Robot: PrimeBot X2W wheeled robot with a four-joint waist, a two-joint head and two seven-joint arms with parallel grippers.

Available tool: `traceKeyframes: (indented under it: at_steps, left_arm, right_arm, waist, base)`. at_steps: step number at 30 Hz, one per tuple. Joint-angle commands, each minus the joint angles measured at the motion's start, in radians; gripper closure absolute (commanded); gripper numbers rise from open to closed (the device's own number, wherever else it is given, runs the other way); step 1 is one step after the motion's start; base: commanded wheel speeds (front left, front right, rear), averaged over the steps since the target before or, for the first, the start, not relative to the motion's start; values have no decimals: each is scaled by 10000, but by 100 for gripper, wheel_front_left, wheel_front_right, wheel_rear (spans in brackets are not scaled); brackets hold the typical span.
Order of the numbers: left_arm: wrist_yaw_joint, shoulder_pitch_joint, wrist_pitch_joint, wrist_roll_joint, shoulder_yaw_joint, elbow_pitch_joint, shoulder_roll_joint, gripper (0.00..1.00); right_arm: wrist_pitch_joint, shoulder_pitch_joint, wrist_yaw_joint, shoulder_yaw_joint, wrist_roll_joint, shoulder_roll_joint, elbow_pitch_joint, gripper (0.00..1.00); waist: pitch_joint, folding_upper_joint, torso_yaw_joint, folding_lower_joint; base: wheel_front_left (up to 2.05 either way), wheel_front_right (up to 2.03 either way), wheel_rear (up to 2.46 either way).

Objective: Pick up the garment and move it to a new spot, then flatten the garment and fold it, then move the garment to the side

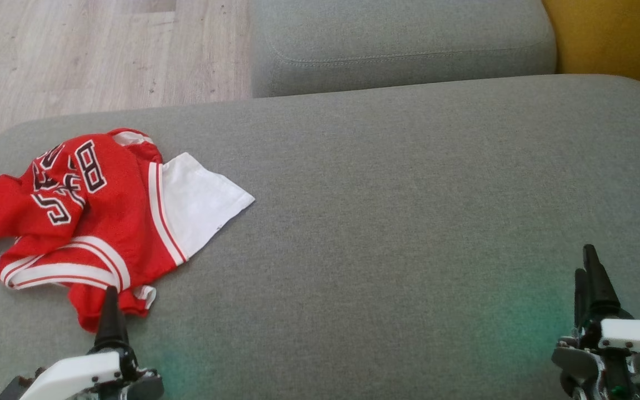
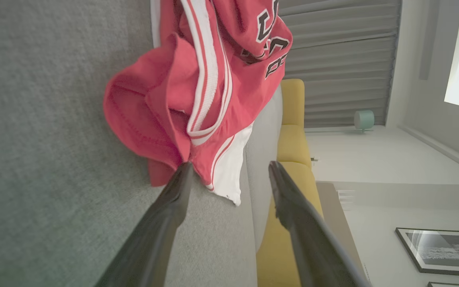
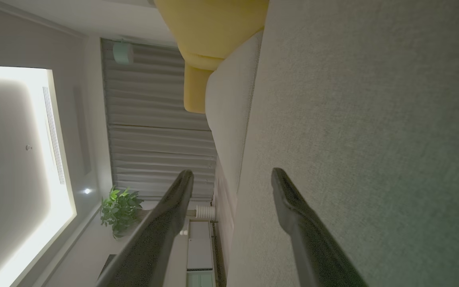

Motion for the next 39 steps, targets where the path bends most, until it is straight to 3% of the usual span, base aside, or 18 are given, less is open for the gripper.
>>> traceKeyframes:
  at_steps: [1, 39]
  left_arm:
    - [23, -340, -136, 329, -4, -392, 91, 0]
    - [92, -51, -1250, 5922, -518, -645, 178, 0]
  right_arm:
    - [-141, -256, -1, 91, -454, -55, -472, 0]
    - [-1262, 211, -3, 1054, -6570, -73, -1319, 0]
  waist:
    - [1, 0, 0, 0]
    - [-5, 0, -40, 0]
  base:
    - [0, 0, 0]
    - [0, 0, 0]
